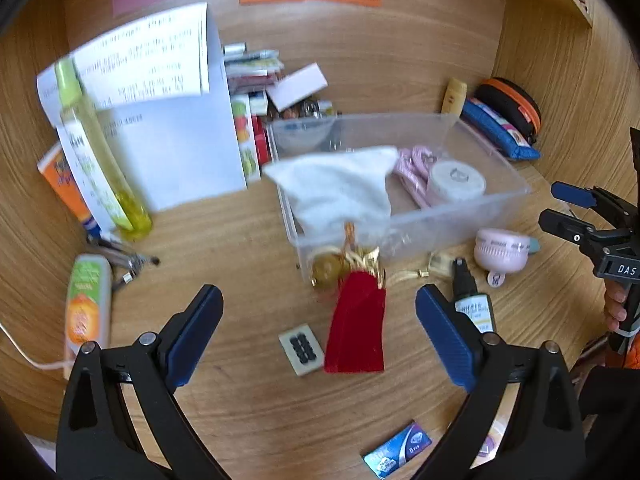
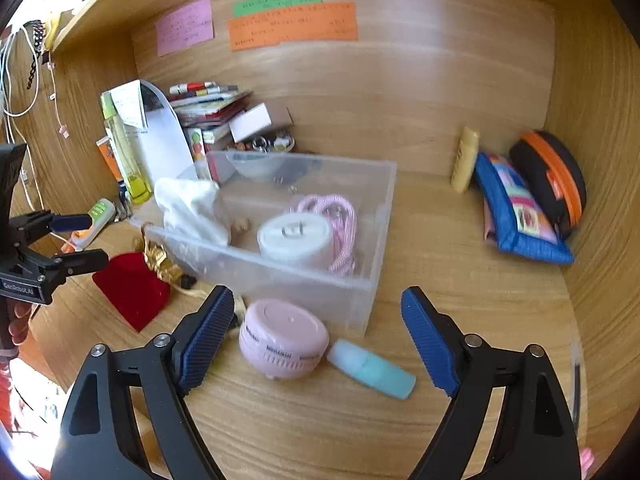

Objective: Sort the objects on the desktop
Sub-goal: 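Open both grippers to release the pouch and powder case into the box, then grasp the red velvet pouch with the left gripper while the right grasps the pink round fan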

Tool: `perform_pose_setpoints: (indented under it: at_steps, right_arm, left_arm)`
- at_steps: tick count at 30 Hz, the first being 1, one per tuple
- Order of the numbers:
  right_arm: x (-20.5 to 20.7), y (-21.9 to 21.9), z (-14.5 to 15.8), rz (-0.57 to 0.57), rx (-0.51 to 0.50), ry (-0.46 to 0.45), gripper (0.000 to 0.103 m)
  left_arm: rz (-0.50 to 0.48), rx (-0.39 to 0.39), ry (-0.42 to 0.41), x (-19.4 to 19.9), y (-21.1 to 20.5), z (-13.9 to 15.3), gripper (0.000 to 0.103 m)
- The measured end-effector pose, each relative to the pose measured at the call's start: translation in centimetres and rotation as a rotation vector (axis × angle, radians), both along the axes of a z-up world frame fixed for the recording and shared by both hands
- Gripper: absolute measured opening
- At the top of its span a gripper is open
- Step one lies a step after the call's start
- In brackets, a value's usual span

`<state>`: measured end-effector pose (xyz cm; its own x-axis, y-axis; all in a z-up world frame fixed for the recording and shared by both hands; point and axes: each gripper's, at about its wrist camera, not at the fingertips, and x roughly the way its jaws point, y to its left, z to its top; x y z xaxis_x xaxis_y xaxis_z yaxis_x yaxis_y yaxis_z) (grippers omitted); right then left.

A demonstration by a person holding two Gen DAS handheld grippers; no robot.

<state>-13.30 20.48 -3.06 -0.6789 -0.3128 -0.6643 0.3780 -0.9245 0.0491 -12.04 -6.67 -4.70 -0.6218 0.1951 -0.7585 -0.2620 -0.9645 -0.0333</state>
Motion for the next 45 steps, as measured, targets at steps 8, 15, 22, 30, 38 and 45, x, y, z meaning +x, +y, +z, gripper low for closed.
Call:
perform_pose_setpoints:
  at_steps: [8, 15, 22, 30, 38, 45]
  right_arm:
    - [-0.1, 0.4, -3.0, 0.006, -0.025, -0.087, 0.084]
    - [-0.4, -0.6, -5.0, 0.029, -0.024, -0.122, 0.084]
    - [-1.6, -1.7, -5.7, 0.057, -0.029, -0.155, 0.082]
    - [-1.8, -3.4, -6.6, 0.101, 0.001, -0.151, 0.062]
    - [-1.7, -3.5, -6.5, 0.109, -0.004, -0.138, 0.062]
    - [-1.1, -2.9, -5.4, 0.116, -0.035, -0.104, 0.062]
  left_arm:
    - [0.003, 0.047, -0.086, 0.0, 0.6, -3.3, 0.098]
    - [0.049, 0.066, -0.085, -0.3, 0.3, -4.7, 0.098]
    - [0.047, 0.067, -0.081, -0.5, 0.6, -5.2, 0.066]
    - [0.019, 0.064, -0.056, -0.5, 1.2, -5.4, 0.029]
    - [0.008, 0.056, 0.002, 0.0, 2.3, -4.4, 0.011]
    - [-0.006, 0.073, 0.060, 0.7, 2.6, -2.4, 0.009]
